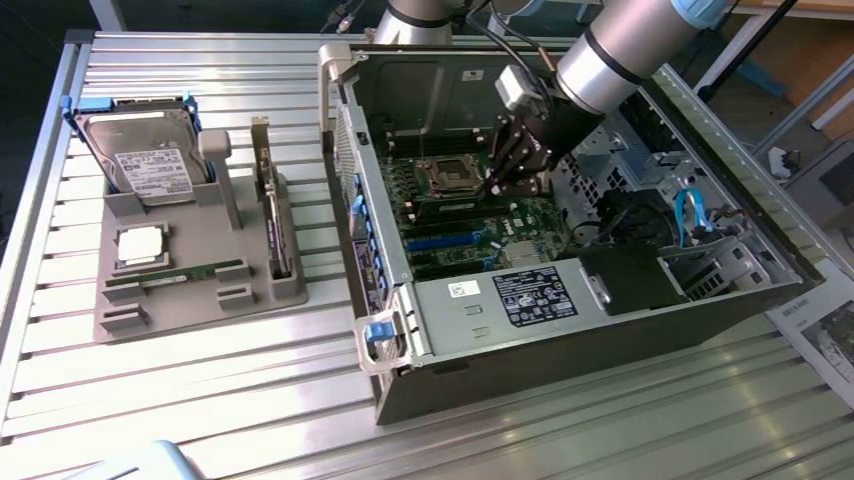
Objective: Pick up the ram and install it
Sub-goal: 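Insert the ram into the slot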
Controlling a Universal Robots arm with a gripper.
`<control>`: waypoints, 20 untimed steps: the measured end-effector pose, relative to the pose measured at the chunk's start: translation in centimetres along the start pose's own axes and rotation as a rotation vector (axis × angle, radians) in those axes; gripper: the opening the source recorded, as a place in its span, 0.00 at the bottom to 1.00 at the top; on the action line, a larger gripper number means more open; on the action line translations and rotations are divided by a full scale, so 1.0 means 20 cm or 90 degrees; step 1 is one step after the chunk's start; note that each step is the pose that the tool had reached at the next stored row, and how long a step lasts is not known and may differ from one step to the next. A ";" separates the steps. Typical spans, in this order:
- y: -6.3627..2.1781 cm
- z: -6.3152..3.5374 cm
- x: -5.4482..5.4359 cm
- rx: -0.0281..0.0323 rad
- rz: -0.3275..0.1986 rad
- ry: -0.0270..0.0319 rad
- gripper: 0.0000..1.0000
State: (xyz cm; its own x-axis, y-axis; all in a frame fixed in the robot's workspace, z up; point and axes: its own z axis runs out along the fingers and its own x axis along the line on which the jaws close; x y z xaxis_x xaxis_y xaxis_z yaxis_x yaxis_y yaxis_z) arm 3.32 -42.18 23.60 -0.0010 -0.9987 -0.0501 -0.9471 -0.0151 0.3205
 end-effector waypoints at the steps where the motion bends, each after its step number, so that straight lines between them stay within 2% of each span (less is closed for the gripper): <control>1: 0.003 0.003 0.00 -0.0001 0.000 0.0001 0.12; 20: -0.005 0.007 -0.01 0.0000 0.000 0.0000 0.12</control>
State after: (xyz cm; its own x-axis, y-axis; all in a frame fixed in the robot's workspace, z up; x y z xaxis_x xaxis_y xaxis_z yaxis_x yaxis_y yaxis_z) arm 3.36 -41.97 23.45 -0.0011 -0.9987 -0.0501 -0.9471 -0.0150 0.3206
